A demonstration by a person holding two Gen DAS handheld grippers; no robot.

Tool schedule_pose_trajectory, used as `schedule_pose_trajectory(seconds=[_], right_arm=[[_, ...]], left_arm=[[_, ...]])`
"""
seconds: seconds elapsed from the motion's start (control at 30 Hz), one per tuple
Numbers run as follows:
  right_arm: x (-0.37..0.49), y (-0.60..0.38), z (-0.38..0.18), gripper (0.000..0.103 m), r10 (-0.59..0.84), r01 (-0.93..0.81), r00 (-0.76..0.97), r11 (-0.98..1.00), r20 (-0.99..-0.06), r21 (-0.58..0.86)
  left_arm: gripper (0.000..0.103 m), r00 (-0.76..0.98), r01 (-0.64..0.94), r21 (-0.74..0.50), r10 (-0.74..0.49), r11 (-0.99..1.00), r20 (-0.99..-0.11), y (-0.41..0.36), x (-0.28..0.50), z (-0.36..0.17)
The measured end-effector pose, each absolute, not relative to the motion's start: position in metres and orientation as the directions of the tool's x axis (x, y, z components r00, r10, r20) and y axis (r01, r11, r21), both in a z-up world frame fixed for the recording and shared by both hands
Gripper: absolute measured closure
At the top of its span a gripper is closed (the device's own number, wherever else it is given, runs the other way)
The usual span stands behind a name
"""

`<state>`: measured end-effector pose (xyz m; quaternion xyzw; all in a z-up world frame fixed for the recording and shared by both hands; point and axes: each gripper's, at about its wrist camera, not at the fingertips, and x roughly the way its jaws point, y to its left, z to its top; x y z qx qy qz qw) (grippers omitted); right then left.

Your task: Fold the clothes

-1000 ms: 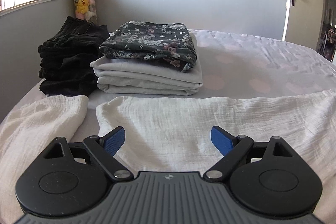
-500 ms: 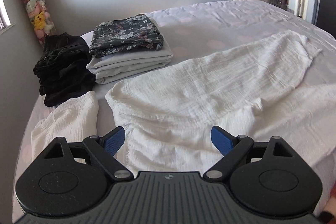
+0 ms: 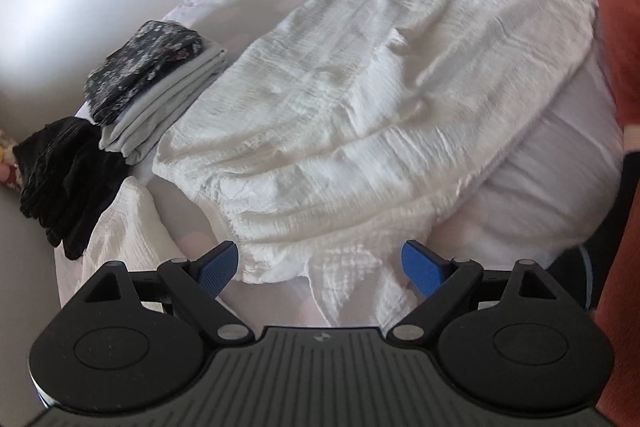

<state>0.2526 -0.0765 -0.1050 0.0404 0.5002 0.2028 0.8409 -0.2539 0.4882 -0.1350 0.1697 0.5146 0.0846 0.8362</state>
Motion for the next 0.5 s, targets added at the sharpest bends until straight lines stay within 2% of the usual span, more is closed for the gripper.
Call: schedule_pose_trajectory(seconds=[0.17, 0.37, 0.5], right_arm=[[0.249, -0.061, -0.102, 0.069, 0.342, -0.402, 0.392, 0.899, -0.854, 0.176], [0.242, -0.045, -0.107, 0.067, 0.304, -0.561, 0.341, 0.825, -0.890, 0.067], [0.235, -0.037, -0.116, 0.066, 0.279, -0.688, 0.289, 0.726, -0.916, 0.004]], left_arm=[[0.000, 0.419, 0.199, 0.440, 0.330, 0.876, -0.846, 0.488, -0.244, -0.174], [0.000, 0.367, 0.370, 0.459, 0.327, 0.808, -0.871, 0.487, -0.228, -0.210], [0.000, 0.352, 0.397, 0.444, 0.313, 0.804, -0.882, 0.490, -0.217, -0.220]])
